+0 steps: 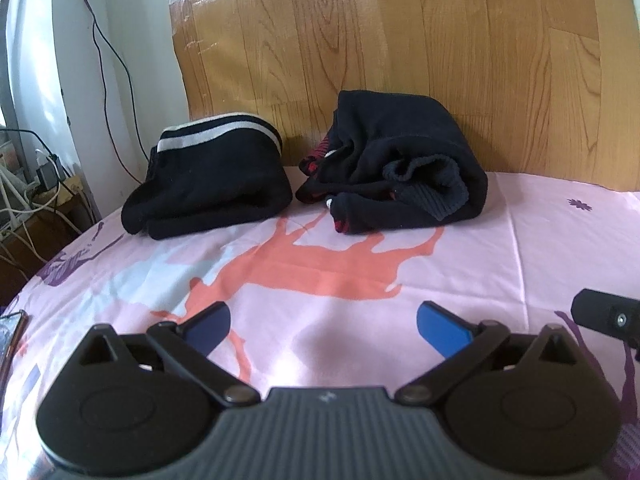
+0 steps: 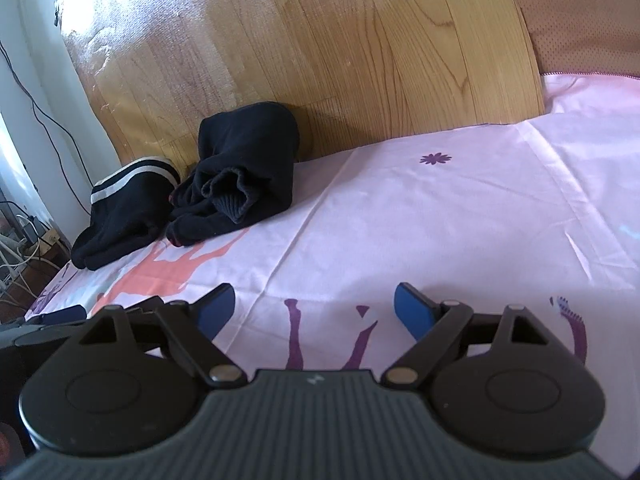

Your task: Fold small clothes

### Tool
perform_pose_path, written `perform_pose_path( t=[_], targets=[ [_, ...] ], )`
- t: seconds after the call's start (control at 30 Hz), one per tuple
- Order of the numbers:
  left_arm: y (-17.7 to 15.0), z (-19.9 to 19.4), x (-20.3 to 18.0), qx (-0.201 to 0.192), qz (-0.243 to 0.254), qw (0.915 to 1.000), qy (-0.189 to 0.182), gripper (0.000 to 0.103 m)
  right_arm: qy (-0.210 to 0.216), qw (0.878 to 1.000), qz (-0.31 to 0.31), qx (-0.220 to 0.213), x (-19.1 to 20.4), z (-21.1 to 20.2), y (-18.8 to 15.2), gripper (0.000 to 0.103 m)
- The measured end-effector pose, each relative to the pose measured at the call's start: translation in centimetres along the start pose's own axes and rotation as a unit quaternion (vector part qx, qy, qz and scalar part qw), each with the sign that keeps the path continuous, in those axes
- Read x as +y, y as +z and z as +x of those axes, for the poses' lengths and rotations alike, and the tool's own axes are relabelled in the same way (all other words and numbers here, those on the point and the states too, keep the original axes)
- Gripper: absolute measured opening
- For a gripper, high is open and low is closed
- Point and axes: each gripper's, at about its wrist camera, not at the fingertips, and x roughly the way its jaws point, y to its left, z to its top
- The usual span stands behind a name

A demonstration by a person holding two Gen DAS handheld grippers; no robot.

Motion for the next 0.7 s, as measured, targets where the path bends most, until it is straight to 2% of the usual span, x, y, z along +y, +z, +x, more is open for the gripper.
perform_pose_path(
  t=[0.4,0.7],
  targets=[
    [0.01,0.15,0.1,0.007,-0.004,0.9999,0.012,0.103,0.0,1.0,0.004,0.0,-0.01,-0.11,-0.07,0.089],
    [-0.08,0.36,0.16,0.023,-0.002,0.9997,-0.004,0.103,0.002,1.0,0.006,0.0,-0.06,-0.08,-0.07,0.09]
  ],
)
